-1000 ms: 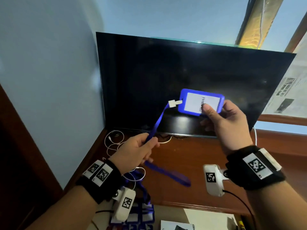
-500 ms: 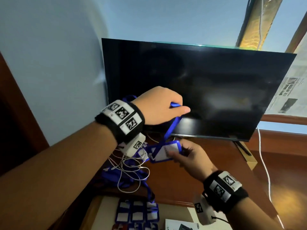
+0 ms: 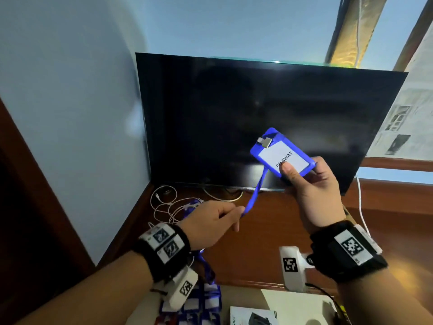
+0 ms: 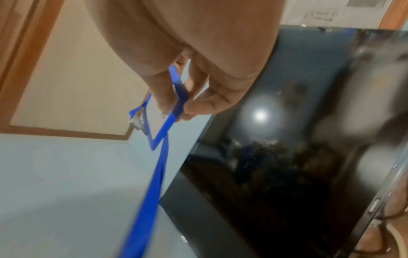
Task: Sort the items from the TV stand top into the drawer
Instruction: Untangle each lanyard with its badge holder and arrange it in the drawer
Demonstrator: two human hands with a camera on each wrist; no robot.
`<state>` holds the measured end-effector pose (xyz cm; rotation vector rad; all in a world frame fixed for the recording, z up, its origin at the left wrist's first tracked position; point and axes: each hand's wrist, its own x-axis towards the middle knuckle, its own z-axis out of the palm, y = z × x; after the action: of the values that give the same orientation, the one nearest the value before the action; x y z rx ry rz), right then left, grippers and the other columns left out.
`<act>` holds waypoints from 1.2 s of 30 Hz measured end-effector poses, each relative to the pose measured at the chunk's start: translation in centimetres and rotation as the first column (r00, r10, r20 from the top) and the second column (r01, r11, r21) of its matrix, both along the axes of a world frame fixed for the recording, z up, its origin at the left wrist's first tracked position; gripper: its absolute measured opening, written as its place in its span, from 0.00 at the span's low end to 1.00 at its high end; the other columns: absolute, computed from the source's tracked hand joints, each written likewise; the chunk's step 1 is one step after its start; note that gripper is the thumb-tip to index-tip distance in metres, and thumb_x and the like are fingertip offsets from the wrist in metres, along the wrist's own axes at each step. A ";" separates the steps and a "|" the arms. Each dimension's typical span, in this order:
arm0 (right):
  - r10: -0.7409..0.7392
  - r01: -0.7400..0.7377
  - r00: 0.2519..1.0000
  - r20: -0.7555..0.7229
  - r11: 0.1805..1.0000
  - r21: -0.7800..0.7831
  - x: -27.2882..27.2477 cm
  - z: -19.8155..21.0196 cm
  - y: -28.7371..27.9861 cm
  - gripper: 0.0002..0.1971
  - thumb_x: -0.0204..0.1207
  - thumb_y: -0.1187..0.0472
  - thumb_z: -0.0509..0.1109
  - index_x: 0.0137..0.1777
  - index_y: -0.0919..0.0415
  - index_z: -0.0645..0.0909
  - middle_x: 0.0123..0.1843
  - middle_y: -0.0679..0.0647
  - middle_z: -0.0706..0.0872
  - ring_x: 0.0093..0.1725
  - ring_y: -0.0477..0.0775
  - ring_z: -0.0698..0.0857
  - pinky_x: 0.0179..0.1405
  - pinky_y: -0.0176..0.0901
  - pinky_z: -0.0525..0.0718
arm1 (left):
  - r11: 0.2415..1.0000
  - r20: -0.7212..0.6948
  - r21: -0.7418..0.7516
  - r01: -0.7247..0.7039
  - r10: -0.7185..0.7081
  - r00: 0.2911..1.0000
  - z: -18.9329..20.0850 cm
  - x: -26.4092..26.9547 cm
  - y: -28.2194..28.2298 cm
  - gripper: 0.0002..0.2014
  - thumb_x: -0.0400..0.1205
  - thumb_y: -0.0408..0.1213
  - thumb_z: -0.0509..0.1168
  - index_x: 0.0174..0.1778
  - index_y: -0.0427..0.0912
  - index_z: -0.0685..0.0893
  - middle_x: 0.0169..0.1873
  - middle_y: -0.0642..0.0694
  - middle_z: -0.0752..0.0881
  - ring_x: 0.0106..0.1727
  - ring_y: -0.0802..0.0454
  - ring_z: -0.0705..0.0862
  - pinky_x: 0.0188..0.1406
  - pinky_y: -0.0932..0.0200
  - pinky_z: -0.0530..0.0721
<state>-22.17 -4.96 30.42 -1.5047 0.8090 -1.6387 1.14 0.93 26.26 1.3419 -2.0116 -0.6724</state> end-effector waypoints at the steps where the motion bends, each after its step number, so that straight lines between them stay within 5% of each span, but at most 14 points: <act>1: -0.057 0.057 0.998 0.004 0.998 0.010 -0.3 -0.6 -0.7 0.10 0.80 0.63 0.79 0.42 0.54 0.80 0.44 0.62 0.89 0.44 0.56 0.85 0.46 0.51 0.84 | 0.999 -0.003 -0.053 0.014 -0.015 1.000 0.3 -0.5 1.1 0.22 0.92 0.54 0.58 0.35 0.52 0.84 0.20 0.55 0.73 0.23 0.58 0.72 0.29 0.57 0.74; 3: -0.172 0.174 0.978 -0.120 0.985 0.003 -0.8 -1.8 -1.5 0.10 0.79 0.64 0.79 0.42 0.59 0.80 0.41 0.65 0.89 0.40 0.51 0.84 0.42 0.46 0.84 | 0.975 0.028 -0.221 0.037 -0.032 0.999 1.5 -0.9 2.9 0.19 0.92 0.53 0.58 0.39 0.51 0.85 0.23 0.56 0.76 0.25 0.57 0.77 0.30 0.62 0.74; 6: -0.213 0.231 0.880 -0.424 0.973 -0.009 -0.8 -4.6 -1.5 0.13 0.76 0.64 0.82 0.38 0.61 0.79 0.32 0.60 0.84 0.31 0.43 0.76 0.34 0.42 0.75 | 0.870 0.112 -0.491 0.045 0.011 0.994 4.7 -1.0 3.8 0.20 0.92 0.50 0.60 0.35 0.45 0.81 0.28 0.52 0.76 0.31 0.54 0.77 0.36 0.54 0.77; 8: -0.084 0.103 0.850 -0.521 0.995 0.006 0.1 -6.6 -0.3 0.15 0.74 0.65 0.83 0.35 0.54 0.78 0.29 0.49 0.80 0.29 0.40 0.74 0.32 0.38 0.72 | 0.839 0.158 -0.543 0.015 0.085 0.984 7.0 -1.1 3.4 0.21 0.91 0.49 0.61 0.32 0.47 0.75 0.28 0.51 0.74 0.32 0.55 0.74 0.37 0.54 0.75; 11: 0.253 -0.233 0.769 -0.586 0.966 0.111 1.8 -7.6 3.0 0.08 0.76 0.60 0.81 0.40 0.56 0.85 0.34 0.49 0.85 0.33 0.41 0.80 0.35 0.38 0.78 | 0.842 0.249 -0.539 -0.024 0.187 0.950 9.6 -0.3 1.0 0.22 0.90 0.54 0.60 0.32 0.47 0.75 0.28 0.50 0.76 0.32 0.55 0.76 0.37 0.50 0.77; 14: 0.486 -0.414 0.765 -0.423 0.874 0.256 3.0 -6.0 5.7 0.06 0.74 0.61 0.82 0.42 0.56 0.87 0.35 0.53 0.87 0.32 0.47 0.83 0.31 0.42 0.81 | 0.898 0.250 -0.431 -0.091 0.216 0.944 9.6 1.5 -2.6 0.21 0.89 0.57 0.60 0.34 0.48 0.78 0.28 0.51 0.79 0.32 0.55 0.80 0.38 0.50 0.80; 19: 0.329 -0.324 0.944 -0.039 0.942 0.087 2.6 -1.3 5.8 0.07 0.74 0.65 0.80 0.44 0.61 0.84 0.38 0.62 0.90 0.33 0.54 0.86 0.29 0.43 0.82 | 0.995 0.000 -0.057 -0.084 0.084 0.996 3.8 4.1 -5.5 0.15 0.86 0.42 0.69 0.34 0.41 0.85 0.25 0.56 0.81 0.29 0.61 0.76 0.37 0.56 0.76; 23: 0.126 -0.126 0.992 0.006 0.990 0.065 2.0 -0.7 3.1 0.04 0.79 0.64 0.76 0.49 0.61 0.83 0.41 0.66 0.91 0.35 0.61 0.87 0.29 0.48 0.84 | 0.998 0.006 -0.053 -0.015 0.016 1.000 0.9 1.3 -1.1 0.19 0.91 0.51 0.61 0.36 0.51 0.86 0.27 0.52 0.81 0.28 0.62 0.76 0.35 0.60 0.75; 26: -0.062 0.065 0.995 -0.084 0.997 0.041 2.1 -2.2 1.1 0.05 0.79 0.63 0.79 0.47 0.58 0.85 0.40 0.57 0.92 0.35 0.57 0.87 0.32 0.54 0.85 | 1.000 -0.048 -0.015 0.027 -0.027 0.998 -0.2 -0.8 1.9 0.14 0.92 0.52 0.58 0.49 0.54 0.86 0.29 0.54 0.81 0.31 0.57 0.79 0.34 0.56 0.79; 29: -0.117 0.122 0.951 -0.285 0.993 -0.001 2.8 -4.6 0.0 0.07 0.79 0.60 0.80 0.44 0.54 0.84 0.37 0.55 0.91 0.36 0.62 0.89 0.34 0.61 0.88 | 0.970 0.125 -0.239 -0.036 0.067 0.990 -0.4 -0.8 2.5 0.16 0.91 0.54 0.57 0.52 0.55 0.89 0.34 0.57 0.84 0.41 0.54 0.80 0.46 0.46 0.82; 33: -0.079 0.074 0.836 -0.544 0.997 -0.032 3.4 -7.1 0.3 0.11 0.78 0.57 0.80 0.39 0.46 0.81 0.36 0.41 0.87 0.36 0.43 0.86 0.37 0.39 0.81 | 0.824 0.432 -0.566 -0.011 0.308 0.847 2.0 0.8 2.3 0.20 0.86 0.59 0.57 0.42 0.55 0.91 0.33 0.58 0.84 0.42 0.51 0.77 0.44 0.45 0.79; 36: 0.054 -0.114 0.718 -0.694 0.993 -0.041 4.0 -8.0 1.4 0.09 0.79 0.54 0.79 0.41 0.47 0.82 0.35 0.41 0.84 0.35 0.41 0.83 0.35 0.33 0.76 | 0.845 0.488 -0.534 0.010 0.299 0.820 3.7 2.5 1.6 0.18 0.84 0.61 0.60 0.45 0.59 0.93 0.36 0.60 0.87 0.45 0.51 0.79 0.47 0.43 0.81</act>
<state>-18.21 -3.59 22.46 -2.2297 1.0446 -1.0141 3.68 2.55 29.98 1.4285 -2.2561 0.3913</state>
